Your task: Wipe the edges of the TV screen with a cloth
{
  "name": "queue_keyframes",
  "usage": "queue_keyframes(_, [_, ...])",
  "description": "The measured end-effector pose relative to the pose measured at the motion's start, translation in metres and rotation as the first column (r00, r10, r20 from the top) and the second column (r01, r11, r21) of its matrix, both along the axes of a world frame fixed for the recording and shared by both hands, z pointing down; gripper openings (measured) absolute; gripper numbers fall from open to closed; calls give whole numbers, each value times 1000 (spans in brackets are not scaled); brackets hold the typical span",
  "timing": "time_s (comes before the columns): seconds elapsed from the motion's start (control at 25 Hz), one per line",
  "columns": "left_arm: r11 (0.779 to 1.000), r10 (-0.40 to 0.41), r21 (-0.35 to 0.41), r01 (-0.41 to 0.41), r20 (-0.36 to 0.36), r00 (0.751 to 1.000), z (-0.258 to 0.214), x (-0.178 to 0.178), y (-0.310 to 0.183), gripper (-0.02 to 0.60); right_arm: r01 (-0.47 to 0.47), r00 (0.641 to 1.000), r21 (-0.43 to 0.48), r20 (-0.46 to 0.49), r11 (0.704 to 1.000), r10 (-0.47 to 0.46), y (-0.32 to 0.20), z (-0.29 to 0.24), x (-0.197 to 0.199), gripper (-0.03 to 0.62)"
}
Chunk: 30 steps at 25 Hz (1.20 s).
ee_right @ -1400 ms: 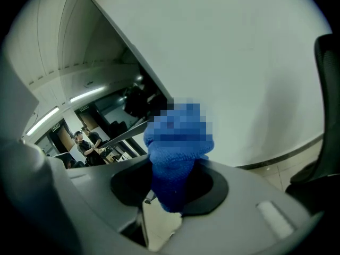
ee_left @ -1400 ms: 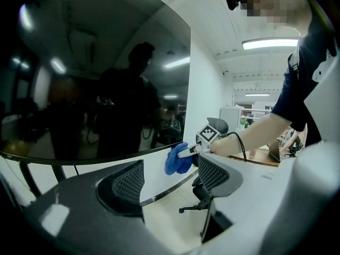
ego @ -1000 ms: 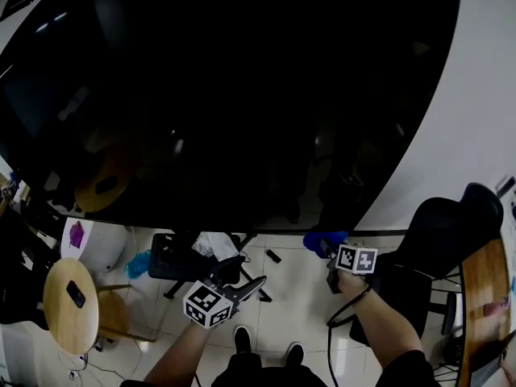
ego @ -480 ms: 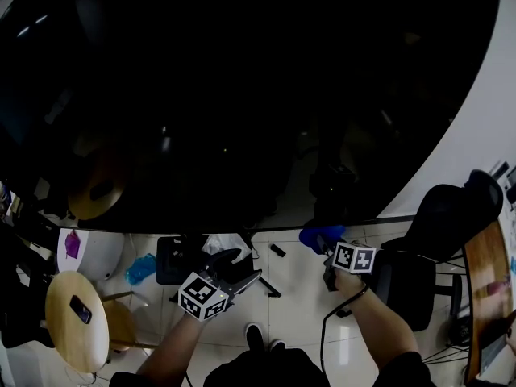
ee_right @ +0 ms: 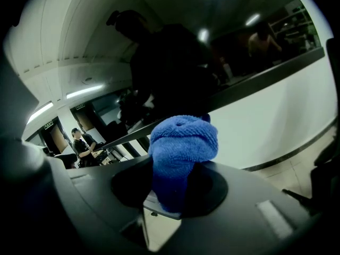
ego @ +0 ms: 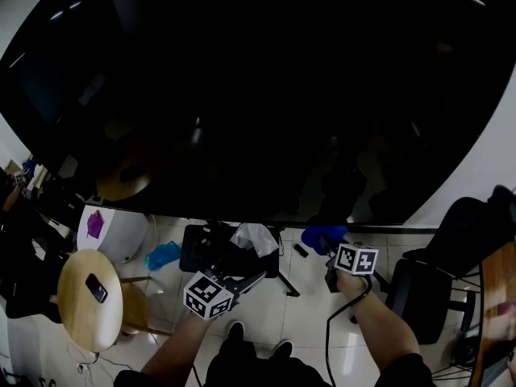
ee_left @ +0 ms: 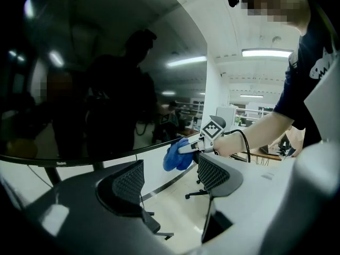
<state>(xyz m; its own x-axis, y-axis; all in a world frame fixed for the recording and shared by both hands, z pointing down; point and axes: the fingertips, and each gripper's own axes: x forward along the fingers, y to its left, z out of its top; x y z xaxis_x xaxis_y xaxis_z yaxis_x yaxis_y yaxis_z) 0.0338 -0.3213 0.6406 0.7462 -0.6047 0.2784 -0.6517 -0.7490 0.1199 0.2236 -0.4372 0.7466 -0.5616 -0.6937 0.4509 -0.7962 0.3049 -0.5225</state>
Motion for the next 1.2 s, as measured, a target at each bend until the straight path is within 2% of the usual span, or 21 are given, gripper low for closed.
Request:
queue_keyframes(0.2, [1000, -21, 1, 21, -19, 1000, 3, -54, 0, 305, 2, 1000, -10, -7, 1000, -2, 0, 0, -46, 135])
queue_keyframes(0.6, [997, 78, -18, -79, -58, 995, 11, -177, -19, 305, -109, 993, -25, -36, 994, 109, -5, 6, -147, 135])
queue_keyframes(0.84, [987, 158, -26, -158, -12, 987, 16, -237, -19, 305, -130, 990, -3, -52, 991, 130, -3, 4, -206, 135])
queue_keyframes(1.0, [991, 126, -39, -126, -8, 992, 21, -266, -20, 305, -99, 994, 0, -46, 995, 99, -3, 4, -244, 135])
queue_keyframes(1.2, [996, 75, -40, -76, -19, 997, 17, -276, -8, 305, -39, 999, -5, -27, 999, 39, -1, 4, -276, 135])
